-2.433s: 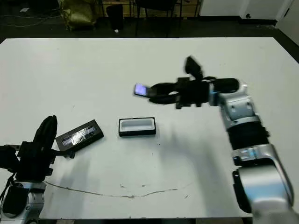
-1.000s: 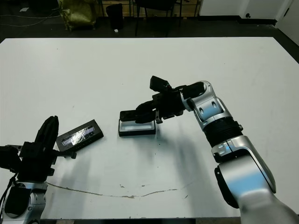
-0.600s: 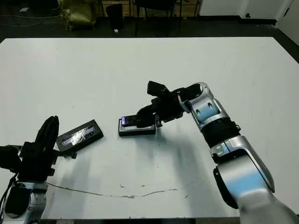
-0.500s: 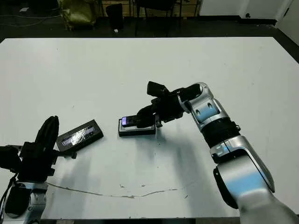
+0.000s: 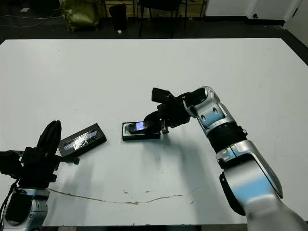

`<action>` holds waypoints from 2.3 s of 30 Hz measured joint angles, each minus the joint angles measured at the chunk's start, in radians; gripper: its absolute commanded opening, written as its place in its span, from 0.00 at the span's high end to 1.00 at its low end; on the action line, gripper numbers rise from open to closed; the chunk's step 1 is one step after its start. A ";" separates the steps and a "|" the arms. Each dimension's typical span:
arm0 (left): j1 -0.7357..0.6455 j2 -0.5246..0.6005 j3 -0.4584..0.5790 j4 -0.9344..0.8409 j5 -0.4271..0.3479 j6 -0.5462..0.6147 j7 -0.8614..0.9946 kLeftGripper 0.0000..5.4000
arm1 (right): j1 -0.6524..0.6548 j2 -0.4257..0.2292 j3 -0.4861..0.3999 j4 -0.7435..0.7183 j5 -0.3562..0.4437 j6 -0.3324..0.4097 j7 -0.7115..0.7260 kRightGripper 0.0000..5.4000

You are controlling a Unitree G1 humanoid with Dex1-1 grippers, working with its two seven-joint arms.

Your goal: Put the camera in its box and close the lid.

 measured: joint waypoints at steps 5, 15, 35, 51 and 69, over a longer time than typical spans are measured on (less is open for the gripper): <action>0.000 0.000 0.000 0.003 -0.002 -0.001 -0.003 1.00 | 0.000 0.008 0.000 0.005 0.000 0.002 -0.001 0.87; 0.003 0.000 -0.005 0.000 0.002 0.001 0.008 1.00 | -0.004 0.029 0.002 0.012 -0.002 0.009 -0.007 0.87; 0.006 -0.001 -0.005 0.004 -0.004 -0.010 0.002 1.00 | -0.003 0.053 0.016 -0.007 -0.023 0.040 -0.036 0.87; 0.012 -0.001 -0.009 0.005 -0.001 -0.011 0.000 1.00 | 0.004 0.060 0.051 -0.027 -0.047 -0.052 -0.074 0.52; 0.014 -0.002 -0.009 0.005 -0.003 -0.011 0.001 1.00 | 0.009 0.055 0.066 0.018 -0.055 -0.177 -0.050 0.00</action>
